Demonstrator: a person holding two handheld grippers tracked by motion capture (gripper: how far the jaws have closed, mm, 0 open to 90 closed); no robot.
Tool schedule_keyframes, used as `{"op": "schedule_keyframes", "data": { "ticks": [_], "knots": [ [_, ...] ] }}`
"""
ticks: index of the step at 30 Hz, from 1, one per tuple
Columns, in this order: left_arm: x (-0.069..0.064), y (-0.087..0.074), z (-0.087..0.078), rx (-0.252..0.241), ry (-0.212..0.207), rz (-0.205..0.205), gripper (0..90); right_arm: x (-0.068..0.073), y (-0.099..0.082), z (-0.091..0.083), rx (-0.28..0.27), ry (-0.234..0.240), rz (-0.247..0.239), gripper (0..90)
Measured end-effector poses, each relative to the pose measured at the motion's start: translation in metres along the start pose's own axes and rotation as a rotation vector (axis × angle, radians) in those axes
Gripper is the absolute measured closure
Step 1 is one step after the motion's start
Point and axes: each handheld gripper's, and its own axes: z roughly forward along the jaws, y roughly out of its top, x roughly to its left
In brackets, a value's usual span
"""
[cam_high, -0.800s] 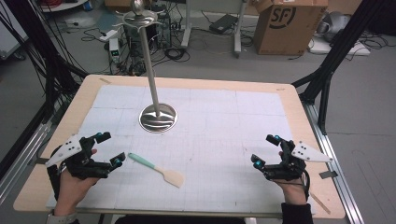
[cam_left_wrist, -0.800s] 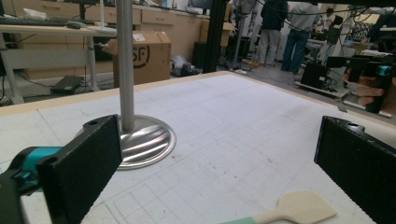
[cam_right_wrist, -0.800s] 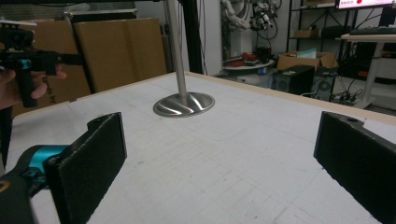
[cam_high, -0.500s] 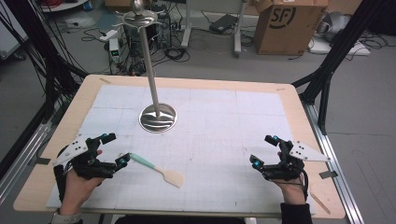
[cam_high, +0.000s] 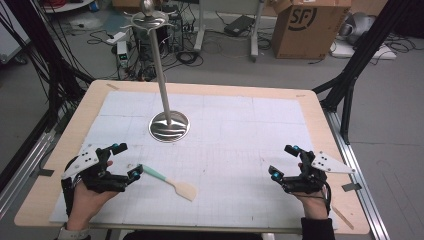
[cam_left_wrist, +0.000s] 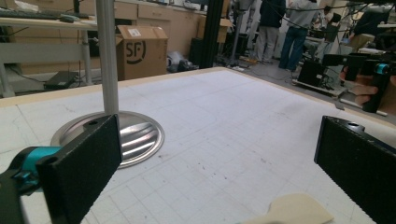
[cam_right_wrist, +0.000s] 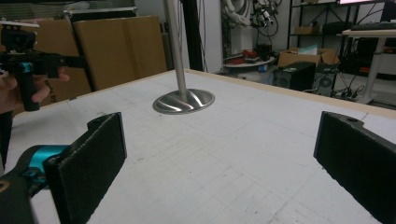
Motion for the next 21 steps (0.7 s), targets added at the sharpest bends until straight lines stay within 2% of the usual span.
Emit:
{"op": "schedule_keyframes", "data": {
  "ticks": [3,6,17,20,21],
  "knots": [
    [0.0005,-0.0006,-0.0009,-0.002,0.006,-0.005,1.7,0.0004,-0.0001,0.0001,0.002,0.0,0.005,1.5],
    [0.0001,-0.0007,-0.0022,-0.014,0.01,0.006,1.7,0.0002,-0.0001,0.0,0.002,-0.001,0.001,1.5],
    [0.0027,-0.0021,-0.0035,-0.008,0.022,-0.005,1.8,-0.0003,-0.001,0.0012,0.007,-0.002,0.001,1.4],
    [0.0023,-0.0025,-0.0037,0.007,0.019,0.002,8.3,-0.0003,-0.0013,0.0013,0.011,-0.002,0.001,1.4],
    [0.0017,-0.0033,-0.0046,0.033,0.008,0.011,13.6,-0.0004,-0.0015,0.0014,0.01,-0.002,0.001,1.5]
  ]
}}
